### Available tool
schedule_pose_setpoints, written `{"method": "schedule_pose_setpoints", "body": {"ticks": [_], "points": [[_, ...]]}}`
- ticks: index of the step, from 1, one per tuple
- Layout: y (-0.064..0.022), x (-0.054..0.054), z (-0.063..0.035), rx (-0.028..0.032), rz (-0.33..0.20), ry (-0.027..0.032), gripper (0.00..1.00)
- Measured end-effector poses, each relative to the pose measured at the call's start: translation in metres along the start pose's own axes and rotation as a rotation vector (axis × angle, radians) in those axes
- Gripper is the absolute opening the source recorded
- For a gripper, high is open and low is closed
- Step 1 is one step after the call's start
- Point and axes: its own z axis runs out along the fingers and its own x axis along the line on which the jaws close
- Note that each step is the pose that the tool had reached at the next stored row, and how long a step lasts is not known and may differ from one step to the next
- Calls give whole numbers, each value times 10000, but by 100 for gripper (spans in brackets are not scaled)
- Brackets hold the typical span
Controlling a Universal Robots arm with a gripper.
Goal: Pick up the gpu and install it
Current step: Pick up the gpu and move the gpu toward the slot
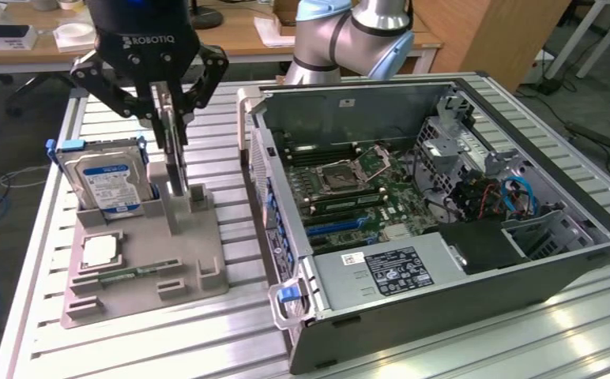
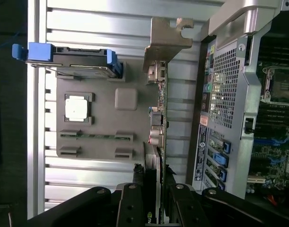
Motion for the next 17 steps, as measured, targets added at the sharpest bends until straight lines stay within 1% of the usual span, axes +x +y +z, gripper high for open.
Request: {"method": "schedule_pose_setpoints", "body": {"ticks": [6, 17], "points": [[-3, -1, -67, -1, 0, -1, 27], [-4, -1, -96, 0, -1, -1, 27]]}}
